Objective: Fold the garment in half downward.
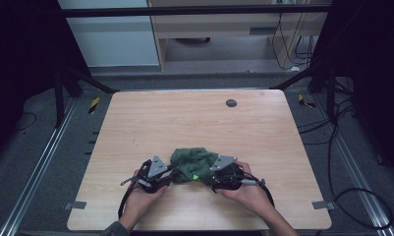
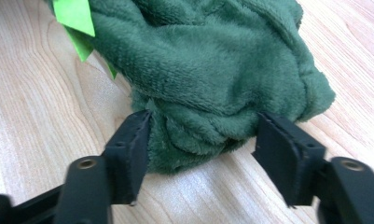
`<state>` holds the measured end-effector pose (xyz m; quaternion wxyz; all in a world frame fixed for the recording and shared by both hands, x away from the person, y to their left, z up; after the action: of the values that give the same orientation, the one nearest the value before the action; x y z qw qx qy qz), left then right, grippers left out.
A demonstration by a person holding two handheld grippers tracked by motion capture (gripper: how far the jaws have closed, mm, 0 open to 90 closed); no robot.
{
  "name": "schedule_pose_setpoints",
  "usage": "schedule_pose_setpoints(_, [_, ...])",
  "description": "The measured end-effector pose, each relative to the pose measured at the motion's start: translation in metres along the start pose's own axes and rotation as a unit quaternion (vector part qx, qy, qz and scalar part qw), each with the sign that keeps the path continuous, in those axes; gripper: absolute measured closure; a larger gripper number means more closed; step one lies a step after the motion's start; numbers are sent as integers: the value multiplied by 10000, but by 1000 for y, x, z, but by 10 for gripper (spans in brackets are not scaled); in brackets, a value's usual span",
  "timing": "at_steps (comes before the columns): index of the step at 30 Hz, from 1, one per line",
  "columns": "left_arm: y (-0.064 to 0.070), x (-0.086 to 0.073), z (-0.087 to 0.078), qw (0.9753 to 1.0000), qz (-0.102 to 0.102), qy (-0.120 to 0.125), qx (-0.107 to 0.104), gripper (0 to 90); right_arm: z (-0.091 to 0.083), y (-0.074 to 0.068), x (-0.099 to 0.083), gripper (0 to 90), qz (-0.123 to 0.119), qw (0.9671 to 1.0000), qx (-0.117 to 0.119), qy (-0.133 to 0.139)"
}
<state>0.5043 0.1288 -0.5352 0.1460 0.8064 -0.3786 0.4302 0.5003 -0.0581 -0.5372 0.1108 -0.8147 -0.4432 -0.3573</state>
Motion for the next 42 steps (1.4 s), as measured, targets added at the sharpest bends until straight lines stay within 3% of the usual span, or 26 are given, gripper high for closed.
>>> schedule_pose_setpoints(3, [-2,-2,-4,9999,-52,-88,38,625,-4,2,0,261,116,9999,-61,16])
schedule_pose_setpoints(6, [-7,-4,-8,9997,-119,-154,146,493,-9,10,-2,153,301,9994,-152,65])
schedule_pose_setpoints(12, [-20,-7,-16,9986,-322,-341,264,295,-19,31,-15,87,754,9967,-306,-19])
schedule_pose_setpoints(16, [-23,-7,-19,9982,-362,-393,278,257,-25,36,-23,71,858,9958,-296,-79])
schedule_pose_setpoints(30, [-27,-18,-29,9971,-428,-600,172,176,-36,40,-39,60,706,9970,-223,-238])
schedule_pose_setpoints(38, [-28,-30,-33,9959,-434,-790,39,115,-39,50,-55,59,892,9943,-239,-525])
schedule_pose_setpoints(42, [-35,-36,-36,9951,-469,-871,89,109,-45,59,-63,60,971,9933,-306,-550])
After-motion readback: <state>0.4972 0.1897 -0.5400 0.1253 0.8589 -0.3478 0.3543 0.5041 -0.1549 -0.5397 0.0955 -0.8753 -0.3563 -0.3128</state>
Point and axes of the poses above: each handheld gripper's, and its own axes: z roughly forward along the jaws, x roughly out of its top, y roughly to its right, the point moved 8 cm from there along z, roughly forward along the jaws
